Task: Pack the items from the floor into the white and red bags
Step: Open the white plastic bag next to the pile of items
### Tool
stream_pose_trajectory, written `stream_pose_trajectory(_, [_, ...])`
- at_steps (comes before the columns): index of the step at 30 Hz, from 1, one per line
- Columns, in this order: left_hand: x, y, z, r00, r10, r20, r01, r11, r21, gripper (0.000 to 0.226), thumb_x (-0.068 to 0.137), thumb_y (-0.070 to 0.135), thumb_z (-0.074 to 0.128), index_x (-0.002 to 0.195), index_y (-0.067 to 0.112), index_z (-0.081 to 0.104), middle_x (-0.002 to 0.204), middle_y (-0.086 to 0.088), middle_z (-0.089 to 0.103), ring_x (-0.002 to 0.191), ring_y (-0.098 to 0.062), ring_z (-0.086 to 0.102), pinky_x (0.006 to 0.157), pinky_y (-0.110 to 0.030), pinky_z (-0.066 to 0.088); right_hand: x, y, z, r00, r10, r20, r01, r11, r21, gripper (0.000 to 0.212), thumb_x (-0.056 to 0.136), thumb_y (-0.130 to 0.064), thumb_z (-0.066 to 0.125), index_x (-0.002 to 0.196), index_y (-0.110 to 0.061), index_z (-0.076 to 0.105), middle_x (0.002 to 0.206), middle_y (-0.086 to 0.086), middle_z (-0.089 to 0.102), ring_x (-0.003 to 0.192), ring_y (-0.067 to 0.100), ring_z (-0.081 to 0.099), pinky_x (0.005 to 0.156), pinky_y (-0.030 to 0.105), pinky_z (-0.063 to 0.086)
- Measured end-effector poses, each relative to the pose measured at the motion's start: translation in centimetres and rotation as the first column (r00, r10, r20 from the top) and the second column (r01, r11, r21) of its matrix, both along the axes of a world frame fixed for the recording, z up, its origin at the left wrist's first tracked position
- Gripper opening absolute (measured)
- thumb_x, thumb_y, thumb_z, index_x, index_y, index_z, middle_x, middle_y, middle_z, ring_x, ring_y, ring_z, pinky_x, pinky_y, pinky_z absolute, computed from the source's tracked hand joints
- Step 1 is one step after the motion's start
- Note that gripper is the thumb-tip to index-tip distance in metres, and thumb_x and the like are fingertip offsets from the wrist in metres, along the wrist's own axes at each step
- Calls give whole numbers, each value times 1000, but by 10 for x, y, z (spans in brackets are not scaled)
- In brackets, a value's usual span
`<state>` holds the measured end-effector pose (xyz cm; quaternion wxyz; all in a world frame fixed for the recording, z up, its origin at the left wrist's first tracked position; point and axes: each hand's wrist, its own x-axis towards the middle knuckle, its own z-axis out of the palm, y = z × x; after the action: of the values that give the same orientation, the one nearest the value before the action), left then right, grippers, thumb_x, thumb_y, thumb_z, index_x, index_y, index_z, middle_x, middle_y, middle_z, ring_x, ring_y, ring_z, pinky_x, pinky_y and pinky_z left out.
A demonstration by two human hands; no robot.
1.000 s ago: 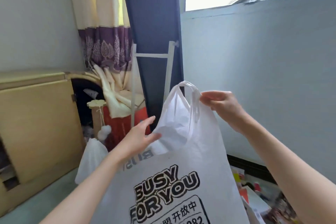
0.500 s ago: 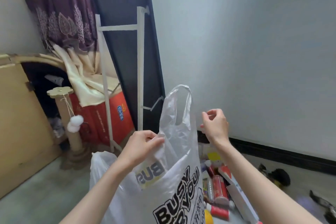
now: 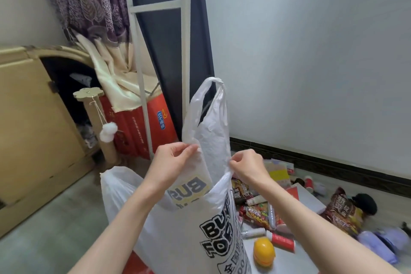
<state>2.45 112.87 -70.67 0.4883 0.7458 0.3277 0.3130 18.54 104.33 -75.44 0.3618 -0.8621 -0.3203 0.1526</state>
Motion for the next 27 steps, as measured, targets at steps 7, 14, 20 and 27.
stream_pose_trajectory(7, [-21,29,-2,900,399,175,-370,913,-174,12,88,26,61,87,17,68,89,-2,67,87,-17,60,81,-33,49,22,-18,8,681,-82,-728,414,862,291,22,88,-9,56,66,-8,61,66,8,62,66,24,60,75,38,54])
stream_pose_trajectory(14, [-24,27,-2,883,459,101,-462,887,5,22,89,31,59,99,14,69,90,1,66,91,-16,60,86,-34,49,30,-30,16,675,-32,-737,515,735,441,7,91,-11,55,88,-5,57,91,13,64,77,20,62,79,35,54])
stream_pose_trajectory(20, [-19,18,2,904,415,103,-426,896,125,20,88,27,61,99,13,70,91,3,67,91,-13,60,83,-29,46,19,-33,17,992,-123,-30,124,904,408,33,84,-20,63,116,-15,53,107,1,55,87,14,56,82,30,46])
stream_pose_trajectory(27, [-15,10,3,935,351,57,-355,908,221,9,84,22,66,88,16,71,81,8,66,84,-7,60,75,-19,40,-29,-24,35,823,44,566,-431,697,574,15,86,-18,59,91,-4,60,87,6,60,70,8,58,70,16,51])
